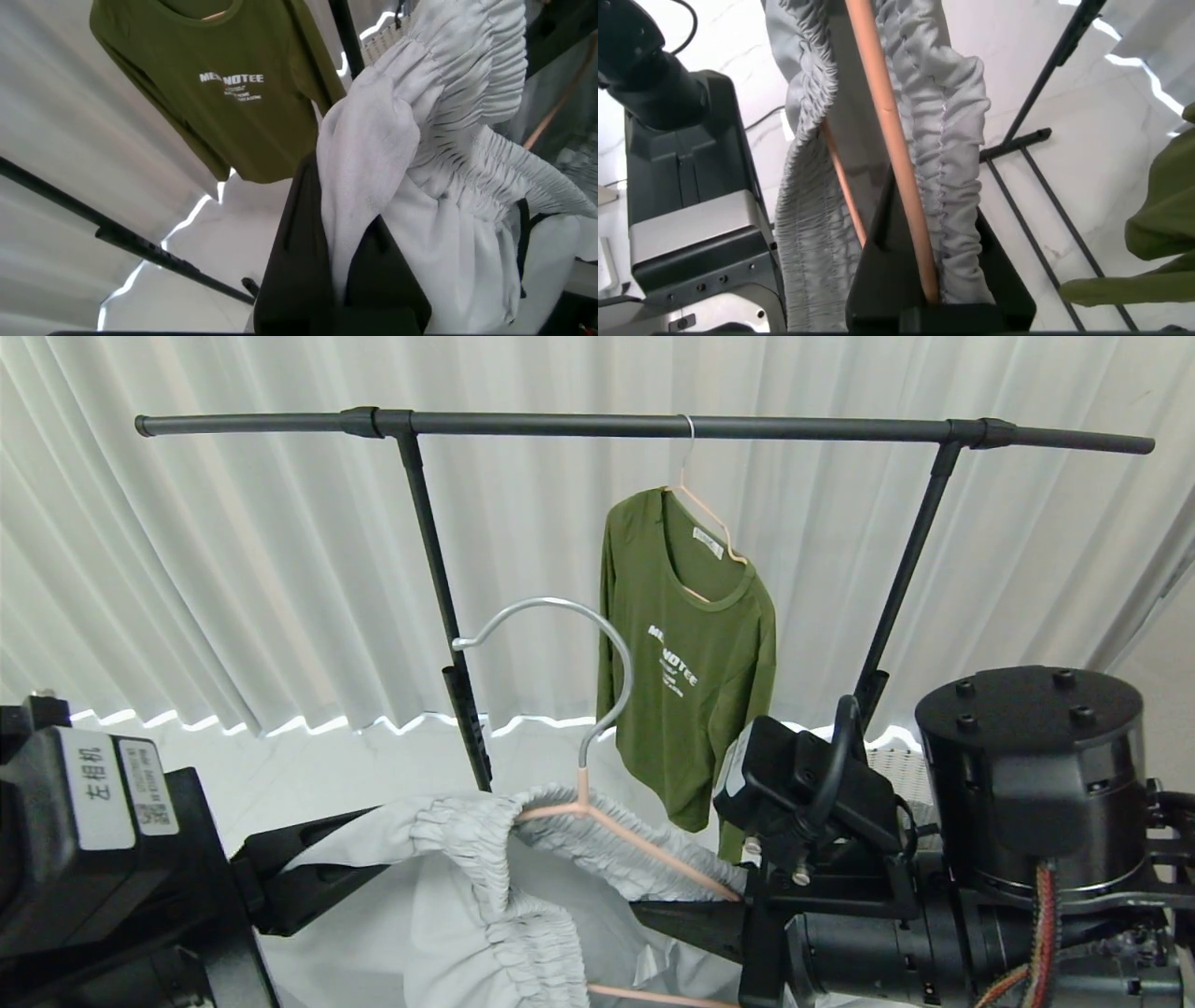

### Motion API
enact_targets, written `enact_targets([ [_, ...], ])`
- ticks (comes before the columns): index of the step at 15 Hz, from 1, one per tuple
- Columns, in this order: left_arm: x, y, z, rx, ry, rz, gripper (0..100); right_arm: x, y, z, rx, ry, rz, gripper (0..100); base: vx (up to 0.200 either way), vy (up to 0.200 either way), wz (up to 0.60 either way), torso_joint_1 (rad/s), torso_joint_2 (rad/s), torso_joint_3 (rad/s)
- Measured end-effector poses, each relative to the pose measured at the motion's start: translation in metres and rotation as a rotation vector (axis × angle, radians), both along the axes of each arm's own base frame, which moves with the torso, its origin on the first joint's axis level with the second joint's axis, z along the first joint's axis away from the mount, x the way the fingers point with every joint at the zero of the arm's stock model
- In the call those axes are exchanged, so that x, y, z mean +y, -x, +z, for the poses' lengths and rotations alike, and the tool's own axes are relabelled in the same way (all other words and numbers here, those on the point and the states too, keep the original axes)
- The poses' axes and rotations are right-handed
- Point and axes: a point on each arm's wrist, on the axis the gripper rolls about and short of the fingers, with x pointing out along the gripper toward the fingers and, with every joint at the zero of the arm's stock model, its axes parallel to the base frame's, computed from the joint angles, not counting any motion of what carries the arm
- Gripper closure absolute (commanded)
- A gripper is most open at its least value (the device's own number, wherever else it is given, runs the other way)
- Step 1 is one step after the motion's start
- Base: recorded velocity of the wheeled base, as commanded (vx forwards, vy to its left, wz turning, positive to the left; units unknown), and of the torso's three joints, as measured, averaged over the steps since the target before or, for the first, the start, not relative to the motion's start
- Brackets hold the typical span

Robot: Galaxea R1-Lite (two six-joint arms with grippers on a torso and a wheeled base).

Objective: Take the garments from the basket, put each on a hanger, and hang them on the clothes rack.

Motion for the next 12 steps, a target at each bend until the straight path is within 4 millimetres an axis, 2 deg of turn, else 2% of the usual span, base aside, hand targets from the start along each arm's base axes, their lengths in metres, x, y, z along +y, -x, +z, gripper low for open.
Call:
enact_targets([
  [1,0.000,0.000,0.000,-0.001,0.000,0.000,0,0.000,0.000,0.000,0.000,-0.001,0.000,100,0.000,0.000,0.00,0.000,0.00,0.000],
  [8,0.002,0.003,-0.001,-0.004,0.004,0.000,0,-0.011,0.003,0.012,-0.044,-0.018,-0.052,100,0.000,0.000,0.00,0.000,0.00,0.000],
  [12,0.008,0.006,-0.004,-0.004,0.010,0.025,0,-0.034,-0.002,0.016,-0.094,0.051,-0.088,100,0.000,0.000,0.00,0.000,0.00,0.000],
])
